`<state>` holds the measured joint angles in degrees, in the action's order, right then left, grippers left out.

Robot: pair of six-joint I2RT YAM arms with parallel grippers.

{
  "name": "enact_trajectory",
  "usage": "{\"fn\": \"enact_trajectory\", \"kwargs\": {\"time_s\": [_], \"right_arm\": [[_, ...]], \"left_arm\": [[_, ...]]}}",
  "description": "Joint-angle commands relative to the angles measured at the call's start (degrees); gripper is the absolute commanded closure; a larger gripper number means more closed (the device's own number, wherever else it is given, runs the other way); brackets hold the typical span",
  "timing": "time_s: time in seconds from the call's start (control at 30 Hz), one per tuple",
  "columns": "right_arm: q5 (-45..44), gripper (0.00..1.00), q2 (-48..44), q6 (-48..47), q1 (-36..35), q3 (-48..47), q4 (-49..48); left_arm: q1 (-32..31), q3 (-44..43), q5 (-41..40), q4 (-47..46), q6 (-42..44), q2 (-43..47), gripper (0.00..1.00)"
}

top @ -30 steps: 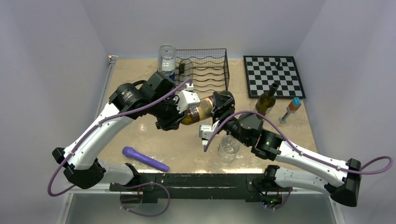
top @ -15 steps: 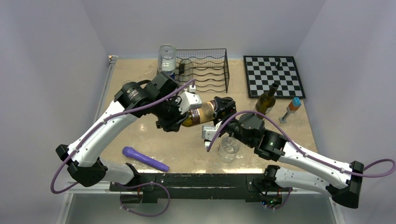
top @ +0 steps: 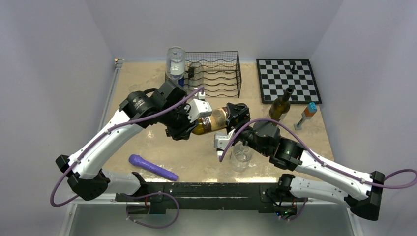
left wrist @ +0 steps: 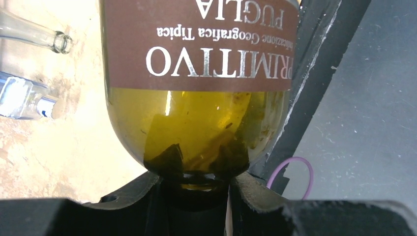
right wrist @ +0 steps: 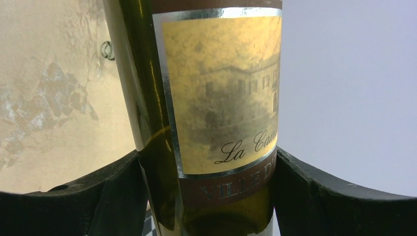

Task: Put the wine bottle on the wine rack

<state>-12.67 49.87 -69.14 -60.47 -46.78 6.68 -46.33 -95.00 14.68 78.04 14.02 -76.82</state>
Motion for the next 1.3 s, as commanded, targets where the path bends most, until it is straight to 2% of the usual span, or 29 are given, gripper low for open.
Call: {"fn": "enact_trajectory", "kwargs": {"time_s": [0.0,0.07,0.2,0.3,0.47,0.67,0.83,1.0,1.1,1.17,1.27], "right_arm": [[1.3,0.50,-1.9,-0.3,-1.0,-3.0,-15.3],[1.2,0.37,-1.8,-1.7,-1.1,-2.1,-16.4],[2.1,0.26,-2.3,-2.6,-1.2,-0.7,-16.6],[2.1,0.02,-2.1,-4.3,-1.5,0.1,-16.6],[1.5,0.01,-0.6,-9.0,-1.8,0.8,-16.5],[1.0,0.01,-1.1,-9.4,-1.8,1.0,-16.0],[-0.3,0.02,-2.6,-7.7,-1.8,0.3,-17.0],[-2.3,0.06,-3.7,3.9,-1.8,-5.7,-12.6],[-7.3,0.08,-3.1,14.7,-1.8,-10.9,-10.4],[-10.6,0.11,-2.8,22.5,-1.6,-14.8,-5.2],[-12.2,0.12,-3.3,29.7,-1.4,-16.8,-2.8]], "left_arm": [[-0.7,5.8,-4.4,-11.3,-1.2,3.3,1.00],[-0.8,6.3,-4.8,-12.0,-1.8,3.8,1.00],[-0.8,7.2,-6.8,-15.6,-2.8,6.1,1.00],[-0.8,7.1,-10.7,-18.9,-4.7,7.6,1.00],[-0.8,4.3,-15.6,-20.2,-9.2,7.2,1.00],[-0.8,3.6,-20.8,-20.9,-12.2,7.1,1.00],[-0.4,3.4,-28.6,-20.0,-16.6,6.2,1.00],[0.0,7.6,-30.0,-21.4,-24.7,6.0,1.00],[0.1,12.6,-28.3,-24.7,-29.0,7.6,1.00],[0.1,15.8,-25.8,-26.5,-31.2,8.2,1.00],[0.1,20.8,-23.3,-30.1,-34.9,8.7,1.00]]}}
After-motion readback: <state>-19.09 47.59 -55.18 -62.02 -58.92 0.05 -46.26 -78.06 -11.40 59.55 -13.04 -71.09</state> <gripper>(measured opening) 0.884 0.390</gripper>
